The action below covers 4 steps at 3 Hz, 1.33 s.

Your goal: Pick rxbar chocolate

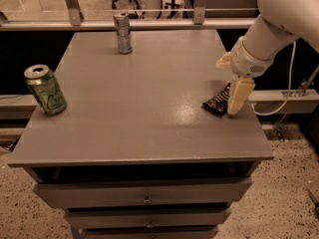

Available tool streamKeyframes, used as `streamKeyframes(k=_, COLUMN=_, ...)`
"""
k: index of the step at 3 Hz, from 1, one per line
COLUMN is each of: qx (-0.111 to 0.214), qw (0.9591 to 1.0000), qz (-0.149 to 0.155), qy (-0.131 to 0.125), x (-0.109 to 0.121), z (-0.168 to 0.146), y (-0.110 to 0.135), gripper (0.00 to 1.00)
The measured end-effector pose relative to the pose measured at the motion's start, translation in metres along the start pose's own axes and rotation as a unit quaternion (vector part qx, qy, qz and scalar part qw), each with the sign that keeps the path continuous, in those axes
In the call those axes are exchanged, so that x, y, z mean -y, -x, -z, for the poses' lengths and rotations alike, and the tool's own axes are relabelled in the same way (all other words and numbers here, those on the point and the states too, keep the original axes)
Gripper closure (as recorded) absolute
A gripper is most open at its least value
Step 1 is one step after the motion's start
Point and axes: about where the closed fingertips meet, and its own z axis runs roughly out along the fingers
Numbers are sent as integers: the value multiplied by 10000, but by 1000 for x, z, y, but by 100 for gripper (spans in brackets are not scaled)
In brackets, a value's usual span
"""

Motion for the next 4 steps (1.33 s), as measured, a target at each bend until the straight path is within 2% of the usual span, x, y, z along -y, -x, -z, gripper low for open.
streamKeyframes(k=1, qx=57, qw=10000, qz=-40, qy=3, x=0, z=-2, y=-3, gripper=39)
streamKeyframes(k=3, qx=191, qw=9997, qz=-103, qy=-125, x=-7, z=6, y=3, gripper=99)
streamKeyframes(k=4, qx=334, qw=9992, qz=-26, qy=-195, x=-14, z=14, y=17, gripper=100)
